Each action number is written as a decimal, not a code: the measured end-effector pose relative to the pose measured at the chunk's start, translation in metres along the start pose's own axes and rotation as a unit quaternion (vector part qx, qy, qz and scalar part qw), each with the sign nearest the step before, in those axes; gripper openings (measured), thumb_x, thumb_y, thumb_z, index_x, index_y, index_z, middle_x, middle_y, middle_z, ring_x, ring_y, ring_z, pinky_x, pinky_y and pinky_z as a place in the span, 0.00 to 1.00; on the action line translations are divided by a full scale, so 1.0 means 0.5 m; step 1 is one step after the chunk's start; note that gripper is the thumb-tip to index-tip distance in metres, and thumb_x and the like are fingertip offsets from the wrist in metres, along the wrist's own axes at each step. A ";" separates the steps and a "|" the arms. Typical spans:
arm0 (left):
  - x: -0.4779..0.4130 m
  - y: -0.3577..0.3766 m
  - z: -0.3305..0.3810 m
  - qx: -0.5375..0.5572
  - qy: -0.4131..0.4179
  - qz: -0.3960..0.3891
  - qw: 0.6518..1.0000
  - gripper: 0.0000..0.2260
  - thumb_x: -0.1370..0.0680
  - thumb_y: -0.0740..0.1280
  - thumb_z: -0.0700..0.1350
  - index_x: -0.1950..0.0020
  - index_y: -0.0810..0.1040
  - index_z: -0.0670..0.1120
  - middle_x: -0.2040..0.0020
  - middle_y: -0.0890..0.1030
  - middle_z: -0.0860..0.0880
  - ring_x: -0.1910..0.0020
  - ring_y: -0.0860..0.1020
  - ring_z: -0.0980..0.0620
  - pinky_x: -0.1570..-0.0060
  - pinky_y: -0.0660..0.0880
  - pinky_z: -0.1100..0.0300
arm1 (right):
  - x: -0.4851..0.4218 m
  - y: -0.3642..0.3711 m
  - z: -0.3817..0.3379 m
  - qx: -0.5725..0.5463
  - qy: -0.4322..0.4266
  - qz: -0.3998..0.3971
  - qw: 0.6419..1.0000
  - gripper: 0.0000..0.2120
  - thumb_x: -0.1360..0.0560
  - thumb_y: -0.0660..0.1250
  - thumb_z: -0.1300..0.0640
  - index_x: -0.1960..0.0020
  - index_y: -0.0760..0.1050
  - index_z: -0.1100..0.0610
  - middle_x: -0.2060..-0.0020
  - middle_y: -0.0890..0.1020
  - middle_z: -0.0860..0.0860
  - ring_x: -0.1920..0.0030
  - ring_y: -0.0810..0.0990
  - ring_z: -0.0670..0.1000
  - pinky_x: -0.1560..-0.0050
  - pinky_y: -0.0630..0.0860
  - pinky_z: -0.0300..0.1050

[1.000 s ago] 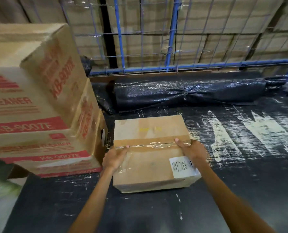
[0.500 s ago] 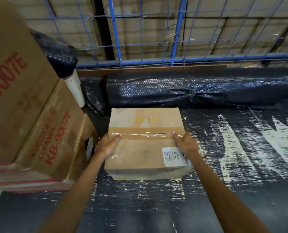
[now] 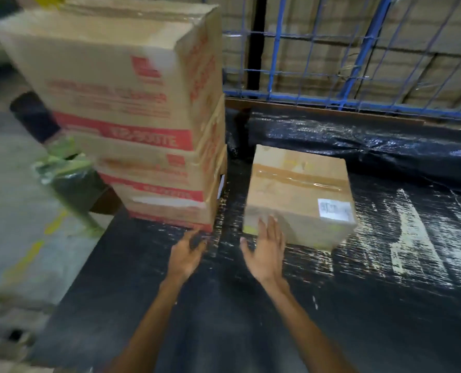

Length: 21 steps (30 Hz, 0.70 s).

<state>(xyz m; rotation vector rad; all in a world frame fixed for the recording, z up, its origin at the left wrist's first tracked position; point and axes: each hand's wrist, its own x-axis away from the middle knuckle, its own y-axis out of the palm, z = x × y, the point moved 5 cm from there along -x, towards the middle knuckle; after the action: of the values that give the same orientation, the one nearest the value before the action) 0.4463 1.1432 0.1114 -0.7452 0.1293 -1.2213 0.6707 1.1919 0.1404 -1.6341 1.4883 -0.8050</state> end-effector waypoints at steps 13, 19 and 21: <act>0.756 -0.596 -0.715 0.051 -0.236 0.309 0.920 0.19 0.19 0.68 0.46 0.28 0.75 0.46 0.35 0.81 0.41 0.36 0.79 0.40 0.42 0.73 0.51 | 0.630 0.419 -0.760 -0.097 -0.297 -0.255 0.915 0.29 0.21 0.66 0.46 0.24 0.67 0.57 0.25 0.70 0.55 0.24 0.67 0.56 0.28 0.66 0.52; 0.937 -0.676 -0.873 0.112 -0.303 0.371 0.871 0.21 0.19 0.69 0.43 0.26 0.73 0.41 0.32 0.78 0.36 0.33 0.76 0.39 0.47 0.67 0.56 | 0.819 0.536 -0.903 -0.091 -0.359 -0.354 0.859 0.28 0.23 0.66 0.44 0.26 0.70 0.55 0.31 0.77 0.54 0.32 0.74 0.57 0.35 0.73 0.51; 0.973 -0.684 -0.922 0.134 -0.318 0.392 0.853 0.22 0.19 0.69 0.44 0.25 0.72 0.42 0.30 0.77 0.38 0.32 0.76 0.40 0.41 0.70 0.53 | 0.856 0.575 -0.936 -0.082 -0.373 -0.385 0.840 0.28 0.22 0.68 0.46 0.25 0.69 0.53 0.31 0.77 0.53 0.31 0.74 0.57 0.34 0.73 0.52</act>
<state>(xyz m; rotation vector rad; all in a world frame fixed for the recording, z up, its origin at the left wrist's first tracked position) 0.1332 0.4588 0.1020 -0.7085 -0.2669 -0.1662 0.1762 0.7029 0.1099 -2.3451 0.3245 -0.3242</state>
